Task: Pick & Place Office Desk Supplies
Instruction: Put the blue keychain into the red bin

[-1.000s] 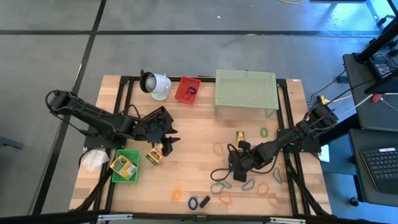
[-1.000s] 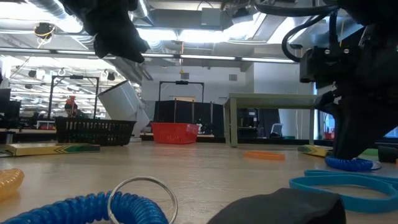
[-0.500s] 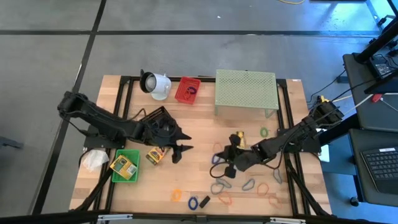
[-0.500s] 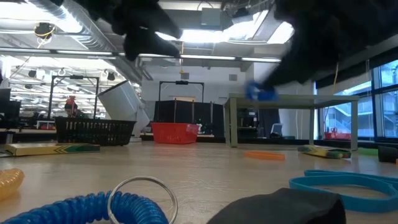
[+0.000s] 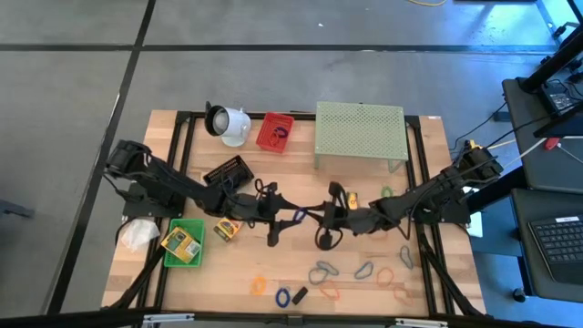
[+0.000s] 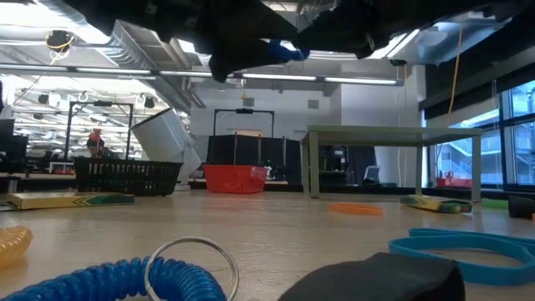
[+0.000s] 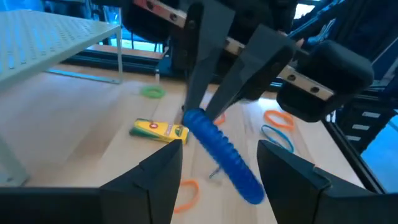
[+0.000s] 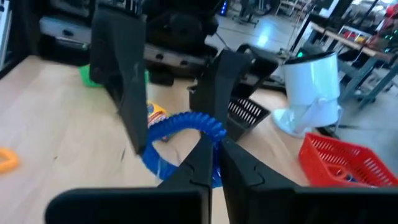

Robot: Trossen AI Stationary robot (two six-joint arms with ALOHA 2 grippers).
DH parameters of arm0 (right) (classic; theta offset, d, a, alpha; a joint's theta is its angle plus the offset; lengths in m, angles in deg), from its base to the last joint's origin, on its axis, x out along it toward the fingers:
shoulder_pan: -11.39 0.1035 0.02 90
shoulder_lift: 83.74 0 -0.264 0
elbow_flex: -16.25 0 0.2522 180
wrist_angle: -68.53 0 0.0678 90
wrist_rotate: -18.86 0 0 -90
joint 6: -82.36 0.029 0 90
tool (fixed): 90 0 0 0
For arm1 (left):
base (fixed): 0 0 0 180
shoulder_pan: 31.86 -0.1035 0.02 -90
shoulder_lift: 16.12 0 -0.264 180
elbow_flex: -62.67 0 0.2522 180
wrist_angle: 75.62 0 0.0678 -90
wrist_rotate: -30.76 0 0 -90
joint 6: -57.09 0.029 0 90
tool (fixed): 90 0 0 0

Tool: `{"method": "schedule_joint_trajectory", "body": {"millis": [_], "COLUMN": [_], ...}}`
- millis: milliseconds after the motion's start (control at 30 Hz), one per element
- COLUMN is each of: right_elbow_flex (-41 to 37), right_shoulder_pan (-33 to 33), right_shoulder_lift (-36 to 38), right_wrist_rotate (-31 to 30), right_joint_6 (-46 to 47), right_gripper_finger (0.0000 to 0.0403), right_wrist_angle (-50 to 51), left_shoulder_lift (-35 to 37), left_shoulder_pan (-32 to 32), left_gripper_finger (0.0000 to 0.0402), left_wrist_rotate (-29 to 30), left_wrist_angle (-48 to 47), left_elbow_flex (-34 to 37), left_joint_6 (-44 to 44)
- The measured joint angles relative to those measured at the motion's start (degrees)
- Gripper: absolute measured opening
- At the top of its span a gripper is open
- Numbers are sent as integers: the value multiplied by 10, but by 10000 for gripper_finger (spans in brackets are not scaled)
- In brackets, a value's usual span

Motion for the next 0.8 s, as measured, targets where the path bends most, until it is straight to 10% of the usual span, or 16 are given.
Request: {"method": "schedule_joint_trajectory", "body": {"millis": [300, 533, 800], "right_elbow_flex": [0, 0, 1], "right_shoulder_pan": [-1, -1, -2], "right_shoulder_lift": [0, 0, 12], "right_wrist_rotate": [0, 6, 16], "right_joint_6": [-59, -62, -13], "right_gripper_finger": [15, 22, 117], "right_wrist_angle": [-5, -7, 2], "left_shoulder_lift": [0, 0, 0], "left_shoulder_pan": [-2, -2, -12], "left_gripper_finger": [180, 78, 22], "left_wrist_rotate": [1, 1, -4], "left_wrist_angle": [20, 15, 11], "left_elbow_flex": [0, 0, 0], "left_joint_6": [-8, -30, -30]}}
